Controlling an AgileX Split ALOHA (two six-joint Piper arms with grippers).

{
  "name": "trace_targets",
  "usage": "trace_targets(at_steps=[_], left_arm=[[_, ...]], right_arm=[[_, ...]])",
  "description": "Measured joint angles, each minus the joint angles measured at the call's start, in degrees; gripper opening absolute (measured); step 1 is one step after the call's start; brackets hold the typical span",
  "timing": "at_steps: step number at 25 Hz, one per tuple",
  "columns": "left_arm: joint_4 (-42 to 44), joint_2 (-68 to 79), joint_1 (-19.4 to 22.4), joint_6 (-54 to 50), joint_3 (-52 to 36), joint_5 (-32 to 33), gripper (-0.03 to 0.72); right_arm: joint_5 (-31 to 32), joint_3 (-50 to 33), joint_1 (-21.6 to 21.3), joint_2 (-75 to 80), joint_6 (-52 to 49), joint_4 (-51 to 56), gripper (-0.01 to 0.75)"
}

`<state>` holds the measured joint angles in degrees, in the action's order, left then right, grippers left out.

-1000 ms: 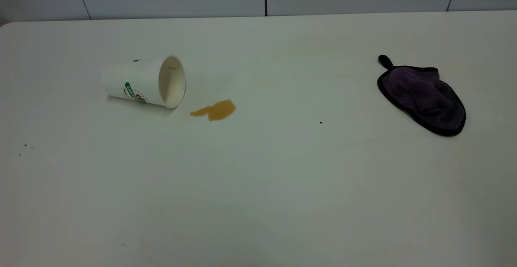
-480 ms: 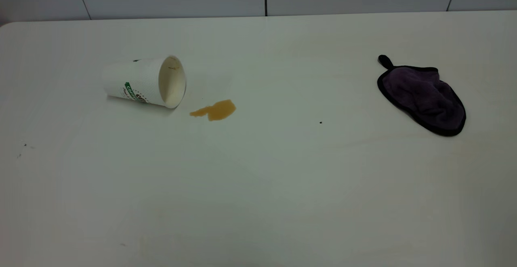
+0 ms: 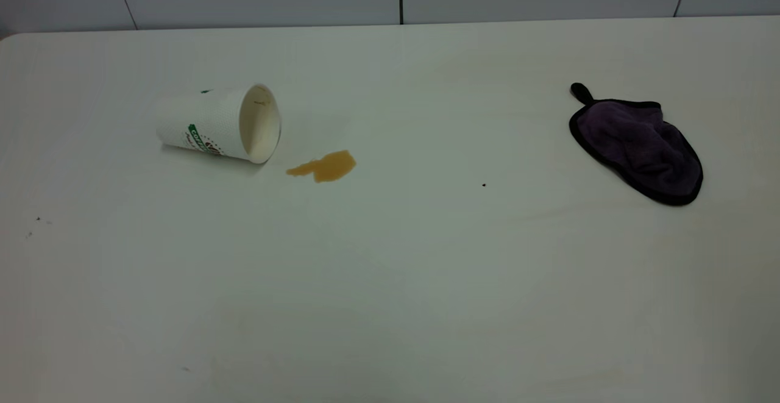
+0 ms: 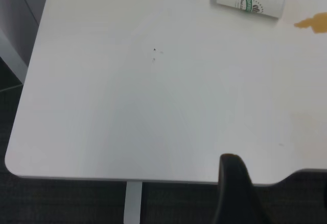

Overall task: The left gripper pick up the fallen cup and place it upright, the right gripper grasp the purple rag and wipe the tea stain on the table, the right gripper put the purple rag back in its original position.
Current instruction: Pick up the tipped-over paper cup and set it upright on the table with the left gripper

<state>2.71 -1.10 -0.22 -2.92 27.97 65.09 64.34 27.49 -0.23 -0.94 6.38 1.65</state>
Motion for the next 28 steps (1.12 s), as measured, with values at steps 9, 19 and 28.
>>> trace_targets(at_steps=[9, 19, 28], left_arm=[[1.3, 12.5, -1.5, -0.6, 5.5, -0.9, 0.45], [10.3, 49.3, -1.5, -2.9, 20.4, -13.0, 0.457], [13.1, 73.4, -5.6, -5.6, 31.4, -19.3, 0.663]], right_arm=[[0.0, 0.0, 0.0, 0.0, 0.0, 0.0, 0.563], [0.0, 0.0, 0.0, 0.0, 0.0, 0.0, 0.563], [0.0, 0.0, 0.0, 0.0, 0.0, 0.0, 0.563]])
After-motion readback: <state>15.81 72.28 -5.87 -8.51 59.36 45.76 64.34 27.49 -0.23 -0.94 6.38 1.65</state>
